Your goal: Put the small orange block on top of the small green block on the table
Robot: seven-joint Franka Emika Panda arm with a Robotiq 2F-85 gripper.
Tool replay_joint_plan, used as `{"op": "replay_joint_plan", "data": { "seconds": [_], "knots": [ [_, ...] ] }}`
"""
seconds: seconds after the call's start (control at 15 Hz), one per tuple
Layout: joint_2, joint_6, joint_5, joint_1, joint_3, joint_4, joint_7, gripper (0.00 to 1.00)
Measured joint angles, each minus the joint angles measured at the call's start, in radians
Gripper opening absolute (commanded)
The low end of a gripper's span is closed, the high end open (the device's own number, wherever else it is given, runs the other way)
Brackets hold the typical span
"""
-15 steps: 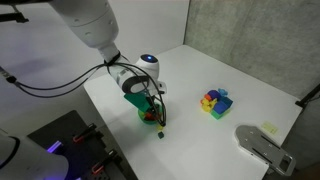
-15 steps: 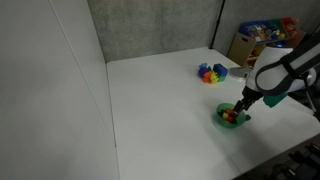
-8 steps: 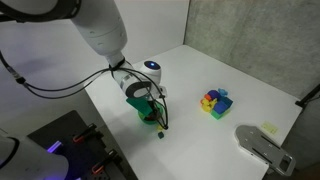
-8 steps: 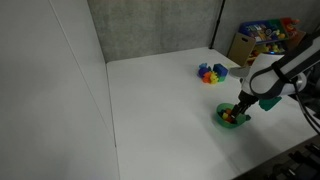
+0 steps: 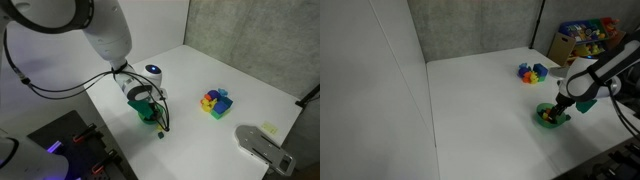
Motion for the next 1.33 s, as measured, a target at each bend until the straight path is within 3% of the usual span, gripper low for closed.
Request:
{"op": "replay_joint_plan", "data": {
  "seconds": [0.53, 1.33],
  "knots": [
    [0.028, 0.026, -0.001, -0.009, 0.009, 0.019, -0.01, 0.09],
    [0.004, 0.03, -0.002, -0.011, 0.022, 0.019, -0.012, 0.11]
  ]
}}
